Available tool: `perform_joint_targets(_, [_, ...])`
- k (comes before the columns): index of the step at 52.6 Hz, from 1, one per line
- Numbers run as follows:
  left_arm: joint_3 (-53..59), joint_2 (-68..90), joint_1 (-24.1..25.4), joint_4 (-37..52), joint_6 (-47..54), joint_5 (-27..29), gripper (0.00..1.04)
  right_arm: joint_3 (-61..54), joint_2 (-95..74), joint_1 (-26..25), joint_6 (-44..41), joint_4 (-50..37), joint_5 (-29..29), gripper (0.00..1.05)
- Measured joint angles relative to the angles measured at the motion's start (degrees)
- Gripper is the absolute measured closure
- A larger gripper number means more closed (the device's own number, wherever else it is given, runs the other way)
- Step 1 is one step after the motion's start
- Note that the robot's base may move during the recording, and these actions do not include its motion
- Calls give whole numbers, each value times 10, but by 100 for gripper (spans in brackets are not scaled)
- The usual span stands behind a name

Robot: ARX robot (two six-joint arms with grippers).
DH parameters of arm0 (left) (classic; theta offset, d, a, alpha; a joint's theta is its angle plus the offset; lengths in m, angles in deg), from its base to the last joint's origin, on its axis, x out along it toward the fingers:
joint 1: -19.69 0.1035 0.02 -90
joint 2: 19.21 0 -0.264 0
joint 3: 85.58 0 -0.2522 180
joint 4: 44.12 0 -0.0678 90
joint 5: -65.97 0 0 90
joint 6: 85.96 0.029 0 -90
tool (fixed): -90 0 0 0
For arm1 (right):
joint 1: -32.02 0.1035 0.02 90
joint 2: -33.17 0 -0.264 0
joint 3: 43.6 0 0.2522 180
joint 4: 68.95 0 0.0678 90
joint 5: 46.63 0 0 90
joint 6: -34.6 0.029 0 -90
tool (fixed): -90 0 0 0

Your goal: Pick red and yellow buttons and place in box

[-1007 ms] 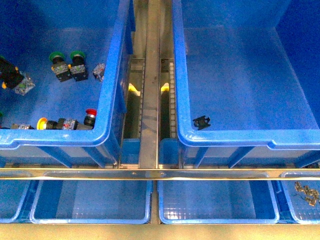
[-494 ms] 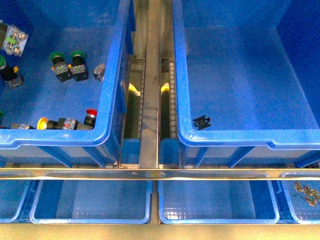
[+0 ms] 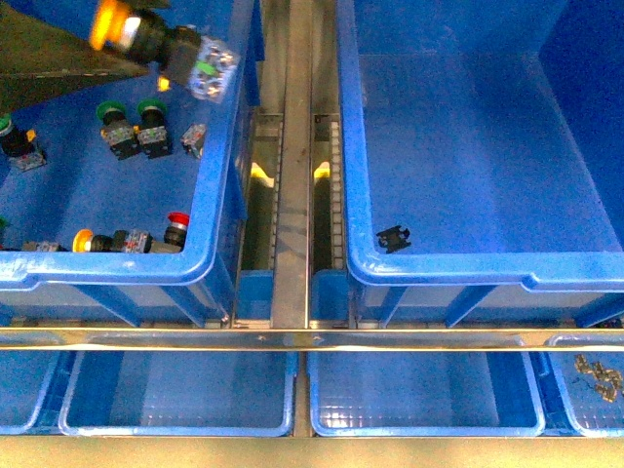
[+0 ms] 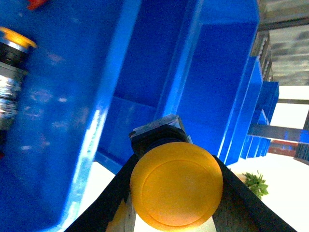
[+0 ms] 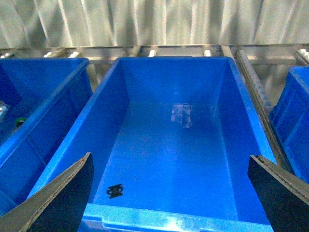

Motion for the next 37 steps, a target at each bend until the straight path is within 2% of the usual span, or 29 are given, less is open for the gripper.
perform_joint_targets(8, [-7,25,-71,37,-45,13,71,0,0,0,0,0,0,7])
perform_joint_targets(13, [-14,37,-99,43,-62,24,71,0,0,0,0,0,0,7])
perform_joint_targets(37, [-56,87,-161,72,-99,58,71,0,0,0,0,0,0,7])
